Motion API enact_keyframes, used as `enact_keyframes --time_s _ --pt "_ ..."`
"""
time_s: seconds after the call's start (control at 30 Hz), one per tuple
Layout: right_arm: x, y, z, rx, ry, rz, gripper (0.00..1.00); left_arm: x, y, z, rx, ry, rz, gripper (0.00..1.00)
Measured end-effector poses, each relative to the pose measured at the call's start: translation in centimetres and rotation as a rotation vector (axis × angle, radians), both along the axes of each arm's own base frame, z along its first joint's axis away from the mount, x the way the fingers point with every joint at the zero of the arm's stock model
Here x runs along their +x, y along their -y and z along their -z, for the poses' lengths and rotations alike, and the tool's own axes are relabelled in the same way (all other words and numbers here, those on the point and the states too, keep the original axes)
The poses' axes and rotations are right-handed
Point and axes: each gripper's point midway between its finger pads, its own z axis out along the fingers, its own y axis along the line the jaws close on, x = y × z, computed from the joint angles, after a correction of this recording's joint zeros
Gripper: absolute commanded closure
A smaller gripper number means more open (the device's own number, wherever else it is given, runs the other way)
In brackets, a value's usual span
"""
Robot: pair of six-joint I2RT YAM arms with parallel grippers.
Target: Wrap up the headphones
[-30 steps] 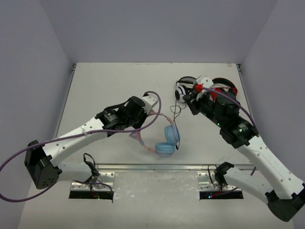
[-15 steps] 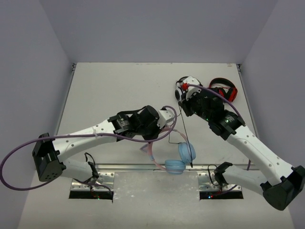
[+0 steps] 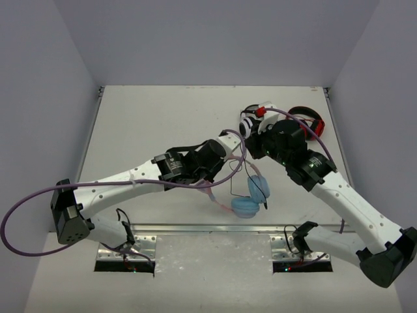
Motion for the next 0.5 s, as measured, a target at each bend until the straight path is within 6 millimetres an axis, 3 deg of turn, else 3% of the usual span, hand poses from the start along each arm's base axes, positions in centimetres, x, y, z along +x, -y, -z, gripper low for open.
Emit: enact_keyframes --time_s 0.17,0.37,0.5 --pt "-0.3 -0.2 0.5 0.017 -0.038 0.059 0.99 1.3 0.4 -2.2 -0.053 0.059 -0.070 1.00" --pt "1.0 0.8 2.4 -0.046 -0.062 0.188 0.99 1.1 0.6 -2.0 -0.064 0.055 -0.062 1.00" --pt "1.6 1.9 2.6 -0.077 -0.050 0.253 0.99 0.5 -0.1 -2.1 -0.081 0.058 -0.057 1.00"
